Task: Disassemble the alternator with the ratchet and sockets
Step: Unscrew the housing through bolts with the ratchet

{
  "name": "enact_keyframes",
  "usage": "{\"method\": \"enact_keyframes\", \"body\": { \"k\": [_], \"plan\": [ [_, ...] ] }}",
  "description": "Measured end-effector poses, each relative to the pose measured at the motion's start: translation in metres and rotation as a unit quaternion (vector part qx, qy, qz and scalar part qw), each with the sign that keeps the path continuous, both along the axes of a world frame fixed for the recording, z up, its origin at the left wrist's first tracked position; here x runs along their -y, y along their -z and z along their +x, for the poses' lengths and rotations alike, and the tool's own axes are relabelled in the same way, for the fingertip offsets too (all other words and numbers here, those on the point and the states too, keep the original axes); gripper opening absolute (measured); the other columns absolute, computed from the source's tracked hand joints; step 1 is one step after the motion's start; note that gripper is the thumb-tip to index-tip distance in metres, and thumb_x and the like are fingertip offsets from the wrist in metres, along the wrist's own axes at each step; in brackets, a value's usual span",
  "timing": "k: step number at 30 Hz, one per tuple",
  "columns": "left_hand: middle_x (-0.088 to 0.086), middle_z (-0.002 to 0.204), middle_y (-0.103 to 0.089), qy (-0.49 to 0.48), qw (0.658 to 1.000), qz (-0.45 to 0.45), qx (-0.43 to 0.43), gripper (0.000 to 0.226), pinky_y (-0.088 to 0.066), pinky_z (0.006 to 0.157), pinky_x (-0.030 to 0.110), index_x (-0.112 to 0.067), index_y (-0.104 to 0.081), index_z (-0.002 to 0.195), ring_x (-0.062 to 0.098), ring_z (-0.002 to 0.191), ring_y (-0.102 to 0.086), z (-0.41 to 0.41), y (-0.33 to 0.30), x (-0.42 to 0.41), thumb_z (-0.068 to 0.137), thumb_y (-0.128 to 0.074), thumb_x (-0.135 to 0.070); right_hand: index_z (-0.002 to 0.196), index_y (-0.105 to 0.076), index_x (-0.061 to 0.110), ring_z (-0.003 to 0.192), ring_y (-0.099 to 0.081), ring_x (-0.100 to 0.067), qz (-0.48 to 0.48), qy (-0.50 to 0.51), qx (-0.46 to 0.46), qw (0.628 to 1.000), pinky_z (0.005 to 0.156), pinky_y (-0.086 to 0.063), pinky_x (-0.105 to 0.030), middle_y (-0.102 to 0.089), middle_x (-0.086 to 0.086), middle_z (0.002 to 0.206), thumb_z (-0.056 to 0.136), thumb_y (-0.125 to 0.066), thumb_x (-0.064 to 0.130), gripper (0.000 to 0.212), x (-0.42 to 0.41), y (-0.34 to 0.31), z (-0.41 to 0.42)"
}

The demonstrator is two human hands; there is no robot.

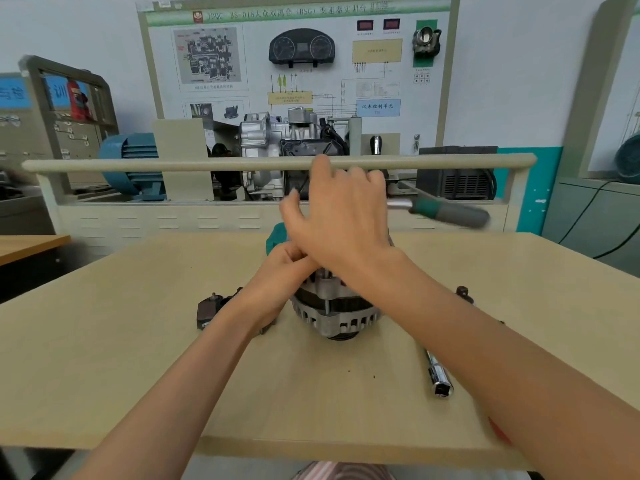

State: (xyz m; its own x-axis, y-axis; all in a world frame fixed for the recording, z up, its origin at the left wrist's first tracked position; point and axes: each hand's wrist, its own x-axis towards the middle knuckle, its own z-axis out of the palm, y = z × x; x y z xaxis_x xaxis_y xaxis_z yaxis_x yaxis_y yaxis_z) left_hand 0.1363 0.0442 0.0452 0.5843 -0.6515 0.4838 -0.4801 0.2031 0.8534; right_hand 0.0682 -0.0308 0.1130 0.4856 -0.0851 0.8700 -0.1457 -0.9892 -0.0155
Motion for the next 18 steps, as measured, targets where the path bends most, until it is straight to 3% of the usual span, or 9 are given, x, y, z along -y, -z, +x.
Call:
{"method": "enact_keyframes", "body": {
  "k": [2,4,6,7,9,11,13,14,18],
  "plan": [
    [-0.001,0.093,-0.075,0.022,1.0,0.01,-0.005,0.016,-0.049,0.074,0.013,-0.028,-0.076,0.083,0.01,0.093,-0.069,-0.001,-0.003,-0.002,0.084,-0.061,-0.032,0.091,-0.058,0.009,0.064,-0.048,-0.016,0.116,-0.206,-0.001,0.972,0.077,-0.035,-0.036,-0.05,0.005,0.06,0.091,-0.046,0.029,0.024,0.007,-0.005,0.004],
    [0.0,0.104,-0.073,0.036,0.999,0.022,-0.01,0.023,-0.048,0.082,0.014,-0.022,-0.075,0.095,0.01,0.103,-0.065,0.001,-0.004,-0.003,0.087,-0.059,-0.036,0.08,-0.06,0.005,0.056,-0.046,-0.014,0.272,-0.37,-0.03,0.888,0.072,-0.041,-0.036,-0.048,0.003,0.052,0.093,-0.046,0.016,0.022,0.013,-0.01,0.007],
    [0.001,0.115,-0.069,0.038,0.999,0.033,0.004,0.032,-0.045,0.096,0.025,-0.017,-0.072,0.107,0.014,0.112,-0.061,0.002,-0.003,-0.004,0.089,-0.054,-0.037,0.074,-0.061,0.004,0.051,-0.043,-0.012,0.353,-0.458,-0.054,0.814,0.068,-0.042,-0.034,-0.045,0.001,0.048,0.094,-0.041,0.01,0.029,0.015,-0.013,0.008],
    [0.001,0.115,-0.069,0.037,0.999,0.031,0.013,0.033,-0.044,0.099,0.029,-0.018,-0.072,0.107,0.016,0.114,-0.06,0.003,-0.002,-0.004,0.089,-0.054,-0.038,0.074,-0.061,0.004,0.05,-0.043,-0.01,0.352,-0.463,-0.057,0.811,0.066,-0.041,-0.03,-0.045,0.001,0.048,0.094,-0.04,0.009,0.029,0.015,-0.013,0.008],
    [0.0,0.104,-0.073,0.027,0.999,0.015,0.016,0.021,-0.049,0.092,0.026,-0.025,-0.076,0.094,0.015,0.105,-0.065,0.001,0.0,-0.003,0.087,-0.059,-0.036,0.082,-0.061,0.004,0.053,-0.043,-0.01,0.245,-0.379,-0.05,0.891,0.062,-0.041,-0.027,-0.047,0.004,0.053,0.092,-0.044,0.014,0.022,0.013,-0.01,0.007],
    [-0.005,0.085,-0.075,0.007,1.0,0.002,0.025,0.023,-0.053,0.076,0.018,-0.03,-0.075,0.078,0.007,0.087,-0.069,0.001,0.003,-0.002,0.089,-0.06,-0.017,0.094,-0.055,0.007,0.065,-0.043,-0.016,0.043,-0.134,-0.033,0.99,0.07,-0.038,-0.033,-0.053,0.002,0.069,0.089,-0.044,0.024,0.021,0.007,0.002,0.007],
    [-0.013,0.071,-0.071,-0.015,0.999,-0.017,0.037,0.031,-0.049,0.061,0.01,-0.027,-0.069,0.075,-0.005,0.072,-0.065,0.001,0.005,-0.001,0.085,-0.051,-0.004,0.105,-0.047,0.009,0.072,-0.036,-0.022,-0.049,0.081,-0.017,0.995,0.07,-0.026,-0.036,-0.056,-0.005,0.084,0.086,-0.042,0.032,0.031,-0.004,0.009,0.006],
    [-0.017,0.068,-0.069,-0.025,0.998,-0.025,0.041,0.026,-0.046,0.057,0.008,-0.023,-0.065,0.08,-0.01,0.067,-0.062,0.0,0.005,0.0,0.083,-0.048,-0.004,0.109,-0.045,0.008,0.074,-0.033,-0.023,-0.05,0.113,-0.017,0.992,0.069,-0.022,-0.037,-0.056,-0.008,0.088,0.085,-0.041,0.034,0.035,-0.01,0.009,0.005],
    [-0.019,0.069,-0.069,-0.023,0.999,-0.029,0.033,0.029,-0.046,0.059,0.008,-0.028,-0.07,0.08,-0.01,0.07,-0.063,-0.001,0.005,-0.001,0.082,-0.049,-0.007,0.122,-0.04,0.008,0.08,-0.032,-0.023,-0.036,0.06,-0.036,0.997,0.071,-0.02,-0.036,-0.051,-0.011,0.104,0.086,-0.04,0.036,0.046,-0.012,0.002,0.002]
  ]
}}
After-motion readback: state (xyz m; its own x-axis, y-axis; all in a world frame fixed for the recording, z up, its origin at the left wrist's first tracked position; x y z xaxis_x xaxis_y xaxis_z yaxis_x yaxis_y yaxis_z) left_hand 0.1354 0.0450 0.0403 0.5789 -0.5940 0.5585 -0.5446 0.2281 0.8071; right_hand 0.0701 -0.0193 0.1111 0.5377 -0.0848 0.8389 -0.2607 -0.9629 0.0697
